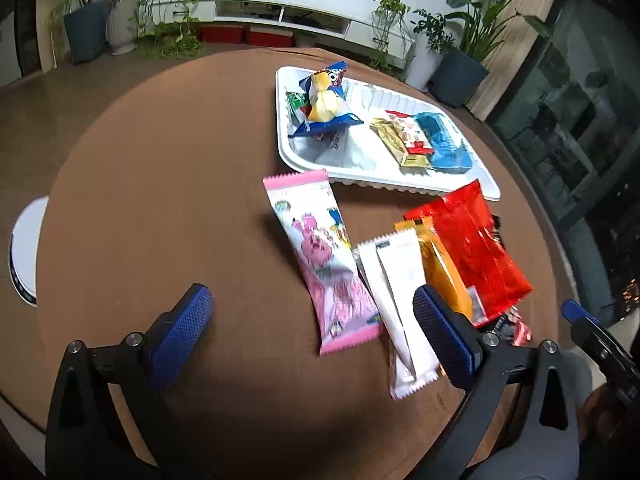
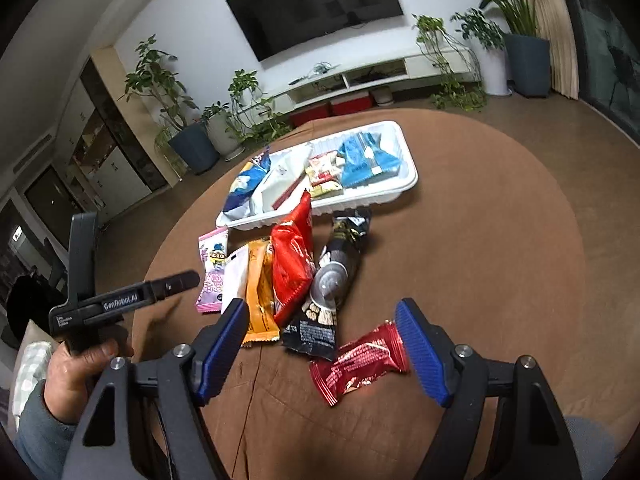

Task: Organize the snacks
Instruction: 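Move both grippers back to the pile and grasp the pink packet with the left gripper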

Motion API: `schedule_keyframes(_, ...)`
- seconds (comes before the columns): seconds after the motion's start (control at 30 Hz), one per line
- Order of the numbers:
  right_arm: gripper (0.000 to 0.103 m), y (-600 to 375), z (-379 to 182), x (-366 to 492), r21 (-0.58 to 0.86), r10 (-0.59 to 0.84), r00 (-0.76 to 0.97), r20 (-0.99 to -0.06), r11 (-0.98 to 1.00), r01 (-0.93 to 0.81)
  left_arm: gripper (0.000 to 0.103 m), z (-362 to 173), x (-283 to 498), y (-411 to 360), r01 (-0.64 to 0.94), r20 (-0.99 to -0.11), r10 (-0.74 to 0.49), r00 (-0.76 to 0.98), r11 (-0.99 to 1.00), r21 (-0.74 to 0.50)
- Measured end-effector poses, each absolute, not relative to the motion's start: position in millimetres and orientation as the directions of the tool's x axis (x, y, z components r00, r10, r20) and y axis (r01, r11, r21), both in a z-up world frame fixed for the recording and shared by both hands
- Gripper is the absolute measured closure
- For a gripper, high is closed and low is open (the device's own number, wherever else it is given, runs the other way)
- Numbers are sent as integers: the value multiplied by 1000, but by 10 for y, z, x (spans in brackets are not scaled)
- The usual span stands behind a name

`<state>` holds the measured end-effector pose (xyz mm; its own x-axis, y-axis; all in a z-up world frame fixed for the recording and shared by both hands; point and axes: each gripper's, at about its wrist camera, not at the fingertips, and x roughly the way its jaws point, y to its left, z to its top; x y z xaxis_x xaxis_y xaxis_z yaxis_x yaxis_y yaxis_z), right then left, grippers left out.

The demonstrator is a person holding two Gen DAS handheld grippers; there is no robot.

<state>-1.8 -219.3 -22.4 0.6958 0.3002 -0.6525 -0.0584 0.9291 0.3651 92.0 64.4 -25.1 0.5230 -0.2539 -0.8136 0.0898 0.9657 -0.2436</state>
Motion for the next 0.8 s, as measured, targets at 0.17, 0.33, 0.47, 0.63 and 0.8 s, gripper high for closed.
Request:
schedule_keyframes(0.17, 25, -2171, -184, -40, 356, 300, 706, -641, 932, -73, 10, -285, 1122, 573, 90, -831, -244, 499, 969, -231)
schedule_keyframes(0.33, 26, -2185, -206, -39, 362, 299, 704, -644, 930, -63, 34, -407, 1288, 527, 91, -847, -248, 471, 968, -233)
schedule_keyframes(0.47, 27, -2199, -216, -36, 364, 297, 703, -646, 930, -59, 40, -444, 1333, 529, 99, -852, -233, 469, 972, -212)
schedule_keyframes(0.63, 28, -2197, -225, -34, 356, 294, 698, -653, 933, -60, 42, -461, 1375, 516, 114, -858, -220, 464, 975, -188)
schedule_keyframes(0.8, 29, -2187, -221, -40, 354, 292, 693, -659, 933, -57, 42, -455, 1495, 402, 146, -879, -183, 439, 981, -132)
